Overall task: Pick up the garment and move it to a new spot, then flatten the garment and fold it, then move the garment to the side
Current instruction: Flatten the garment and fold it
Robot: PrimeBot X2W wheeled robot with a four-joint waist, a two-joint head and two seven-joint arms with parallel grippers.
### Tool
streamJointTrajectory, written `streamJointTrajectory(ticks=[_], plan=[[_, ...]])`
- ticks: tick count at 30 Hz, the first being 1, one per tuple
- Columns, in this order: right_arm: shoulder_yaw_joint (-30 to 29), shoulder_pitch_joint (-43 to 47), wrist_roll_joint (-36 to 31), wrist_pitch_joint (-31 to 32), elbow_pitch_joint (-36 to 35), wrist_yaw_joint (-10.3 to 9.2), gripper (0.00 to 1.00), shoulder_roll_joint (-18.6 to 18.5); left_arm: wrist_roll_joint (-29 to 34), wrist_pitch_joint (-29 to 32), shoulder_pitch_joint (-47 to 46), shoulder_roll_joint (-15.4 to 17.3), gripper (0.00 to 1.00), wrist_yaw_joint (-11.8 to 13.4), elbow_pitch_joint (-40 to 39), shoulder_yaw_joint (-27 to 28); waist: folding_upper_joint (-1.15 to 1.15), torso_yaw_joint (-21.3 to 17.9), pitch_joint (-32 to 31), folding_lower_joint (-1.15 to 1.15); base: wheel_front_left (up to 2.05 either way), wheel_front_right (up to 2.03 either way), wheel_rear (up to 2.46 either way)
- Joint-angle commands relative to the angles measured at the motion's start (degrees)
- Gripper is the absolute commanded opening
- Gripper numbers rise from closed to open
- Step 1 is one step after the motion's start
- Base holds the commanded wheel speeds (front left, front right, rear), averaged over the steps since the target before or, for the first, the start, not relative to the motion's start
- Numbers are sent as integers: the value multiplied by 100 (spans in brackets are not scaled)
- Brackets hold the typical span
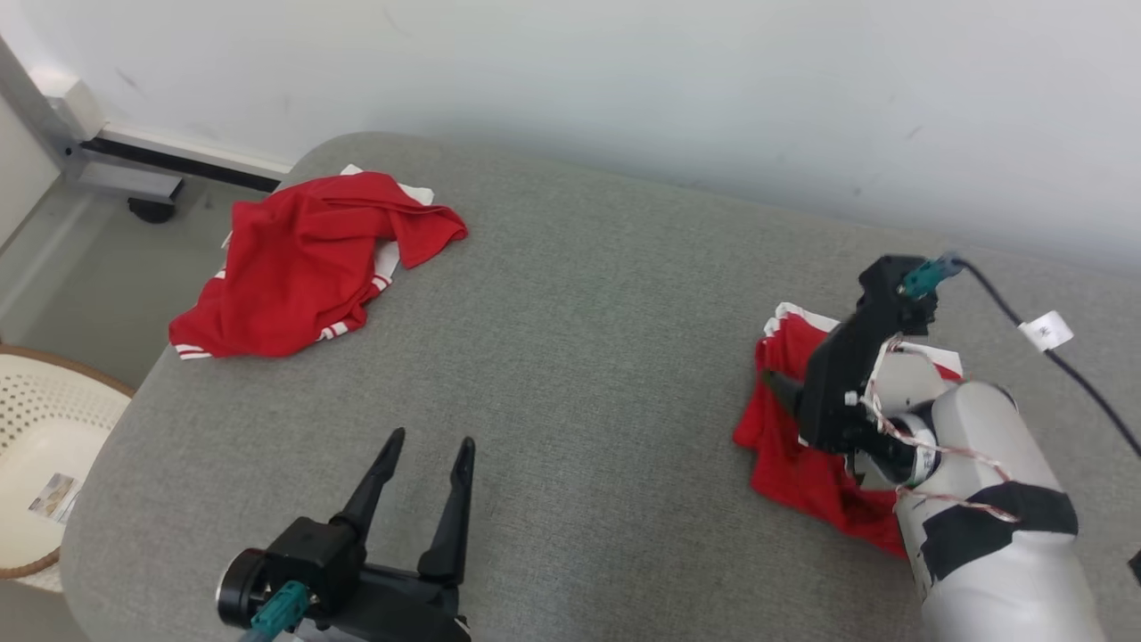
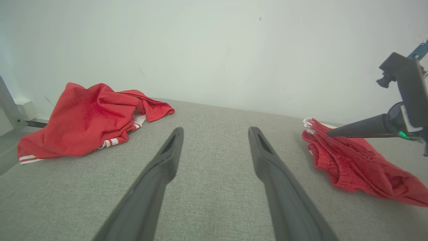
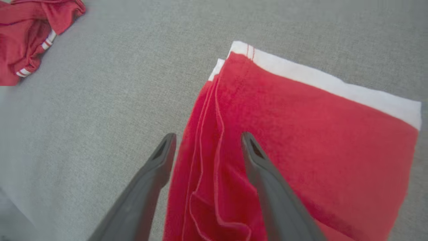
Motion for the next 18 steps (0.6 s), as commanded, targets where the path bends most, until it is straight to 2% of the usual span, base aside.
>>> streamJointTrajectory(ticks=[1,4,9,13,18], plan=[[-12,-62,80,-51,-32,-13,100,6,-41,-22,35,39,100,12,7,31,0,-88,-66,0,0,0,0],[-79,-210,239,-131,-197,-13,100,6,-61,-45,101,88,100,50,-3,80,0,-240,-172,0,0,0,0],[-314,-156,-35,-250,-693,-13,100,6,-94,-56,194,173,100,96,-64,143,0,-487,-350,0,0,0,0],[-437,269,-346,-362,-1217,-13,100,-49,-139,-39,263,187,100,106,-75,146,0,-635,-466,0,0,0,0],[-216,1049,-536,-437,-1695,-13,100,-74,-176,-41,347,204,100,154,-116,151,0,-788,-497,0,0,0,0]])
